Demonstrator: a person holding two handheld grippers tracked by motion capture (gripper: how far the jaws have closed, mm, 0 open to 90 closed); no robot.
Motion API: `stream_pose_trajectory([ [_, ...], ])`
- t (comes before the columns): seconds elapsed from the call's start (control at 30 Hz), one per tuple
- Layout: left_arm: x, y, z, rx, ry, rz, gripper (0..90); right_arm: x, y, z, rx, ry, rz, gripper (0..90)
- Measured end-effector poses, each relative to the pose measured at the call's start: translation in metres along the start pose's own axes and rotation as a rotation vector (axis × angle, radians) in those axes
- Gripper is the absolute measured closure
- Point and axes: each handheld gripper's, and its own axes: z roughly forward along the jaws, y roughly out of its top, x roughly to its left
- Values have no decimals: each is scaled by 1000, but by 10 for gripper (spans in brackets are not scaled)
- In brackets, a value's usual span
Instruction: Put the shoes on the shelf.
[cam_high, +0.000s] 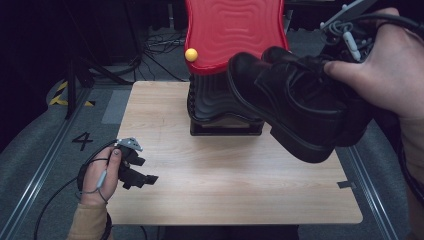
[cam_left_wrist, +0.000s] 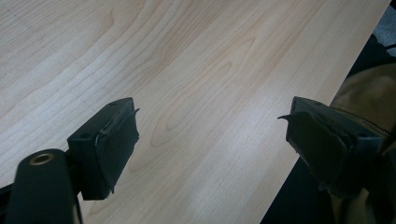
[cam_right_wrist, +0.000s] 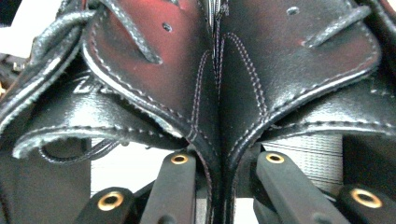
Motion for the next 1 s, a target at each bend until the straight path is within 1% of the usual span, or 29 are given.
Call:
stream_pose_trajectory([
  [0.13, 1, -1, -1, -2, 0, -5, 173, 3, 17, -4, -23, -26, 16, 823],
  [0.23, 2, -1, -1, -1, 1, -3, 173, 3, 32, -5, -37, -34, 30, 823],
  [0.37, 2, -2, -2, -6, -1, -10, 173, 5, 51, -4, -58, -47, 39, 823],
  [0.4, 3, -3, -2, -8, 0, -8, 173, 5, 51, -4, -58, -47, 39, 823],
  [0.43, 3, -3, -2, -8, 0, -9, 173, 5, 57, -3, -66, -48, 44, 823],
  [0.47, 4, -5, -3, -8, 1, -12, 173, 6, 67, -1, -74, -54, 45, 823],
  [0.53, 5, -6, -4, -9, 5, -12, 173, 8, 75, 0, -84, -61, 46, 823],
  [0.57, 5, -6, -4, -9, 5, -12, 173, 8, 75, 0, -84, -61, 46, 823],
  [0.67, 5, -8, -5, -14, 5, -19, 173, 10, 91, 2, -101, -68, 56, 823],
  [0.8, 5, -9, -8, -23, 7, -20, 173, 12, 110, 3, -111, -62, 72, 822],
  [0.9, 5, -11, -10, -26, 7, -21, 173, 13, 120, 3, -118, -71, 73, 822],
  [1.0, 5, -12, -11, -32, 7, -25, 174, 12, 131, 3, -130, -68, 80, 822],
])
